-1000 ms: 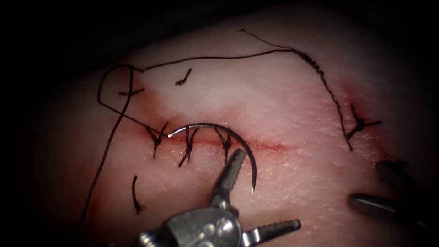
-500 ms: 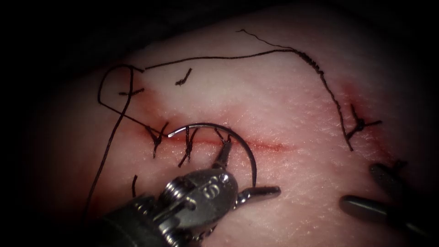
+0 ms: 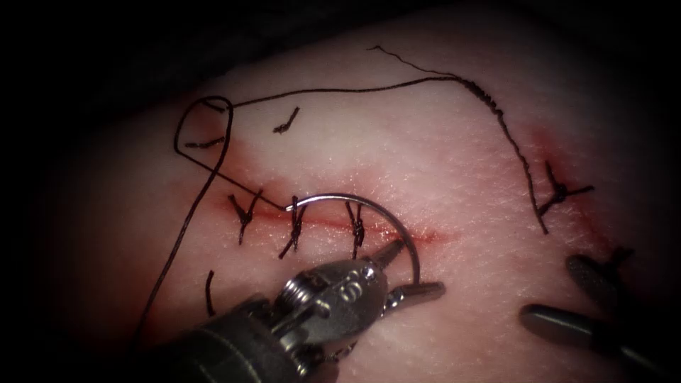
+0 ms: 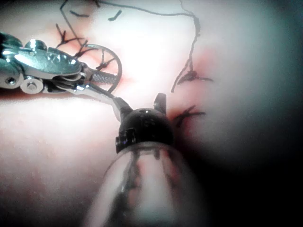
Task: Wound Closure
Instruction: Pick up needle with left end-effector
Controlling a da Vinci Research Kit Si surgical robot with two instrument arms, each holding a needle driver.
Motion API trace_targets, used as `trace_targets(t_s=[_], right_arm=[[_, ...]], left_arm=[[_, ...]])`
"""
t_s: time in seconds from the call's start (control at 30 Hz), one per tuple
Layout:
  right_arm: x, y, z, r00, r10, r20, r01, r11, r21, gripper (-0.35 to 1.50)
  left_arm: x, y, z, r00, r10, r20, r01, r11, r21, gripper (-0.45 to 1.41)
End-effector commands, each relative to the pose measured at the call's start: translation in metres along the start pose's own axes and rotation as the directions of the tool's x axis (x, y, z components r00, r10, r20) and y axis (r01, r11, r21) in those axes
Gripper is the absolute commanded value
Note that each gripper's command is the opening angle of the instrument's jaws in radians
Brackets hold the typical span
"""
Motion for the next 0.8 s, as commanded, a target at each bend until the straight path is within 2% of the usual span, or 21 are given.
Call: trace_targets(t_s=[0.03, 0.07, 0.13, 0.17, 0.23, 0.37, 0.47, 0.53, 0.67, 0.8], right_arm=[[0.0006, -0.0009, 0.0009, 1.000, -0.005, -0.004, 0.005, 1.000, 0.003, 0.73], [0.0006, -0.0009, 0.0010, 1.000, -0.004, -0.004, 0.004, 1.000, 0.002, 0.74], [0.0006, -0.0009, 0.0009, 1.000, -0.004, -0.004, 0.004, 1.000, 0.002, 0.74], [0.0006, -0.0010, 0.0009, 1.000, -0.010, -0.004, 0.010, 1.000, 0.001, 0.73], [0.0007, -0.0010, 0.0008, 1.000, -0.009, -0.003, 0.010, 1.000, 0.002, 0.66], [0.0014, -0.0011, 0.0002, 1.000, -0.006, 0.004, 0.006, 1.000, 0.003, 0.86], [0.0033, -0.0029, -0.0003, 0.999, 0.022, 0.025, -0.022, 1.000, 0.021, 0.85], [0.0041, -0.0038, -0.0001, 0.999, 0.031, 0.027, -0.032, 0.999, 0.013, 0.83], [0.0056, -0.0063, 0.0018, 0.999, 0.039, 0.023, -0.039, 0.999, -0.018, 0.90], [0.0059, -0.0078, 0.0033, 0.999, 0.027, 0.018, -0.026, 0.999, -0.035, 0.93]], left_arm=[[0.0007, -0.0003, 0.0005, 1.000, 0.004, -0.004, -0.004, 1.000, 0.001, -0.06], [0.0006, -0.0004, 0.0005, 1.000, 0.006, -0.005, -0.006, 1.000, 0.000, -0.13], [0.0003, -0.0006, 0.0005, 1.000, 0.014, -0.005, -0.014, 1.000, -0.001, -0.40], [0.0003, -0.0007, 0.0005, 1.000, 0.027, -0.004, -0.027, 1.000, -0.001, -0.45], [0.0002, -0.0008, 0.0004, 0.998, 0.063, -0.002, -0.063, 0.998, -0.003, -0.45], [0.0003, -0.0003, -0.0003, 0.991, 0.136, 0.002, -0.136, 0.991, -0.002, -0.45], [0.0014, 0.0010, -0.0015, 0.972, 0.223, -0.068, -0.222, 0.975, 0.035, -0.45], [0.0018, 0.0013, -0.0022, 0.965, 0.249, -0.084, -0.244, 0.968, 0.058, -0.45], [0.0024, 0.0019, -0.0039, 0.951, 0.293, -0.095, -0.281, 0.952, 0.124, -0.45], [0.0025, 0.0021, -0.0044, 0.943, 0.318, -0.099, -0.300, 0.940, 0.162, -0.45]])
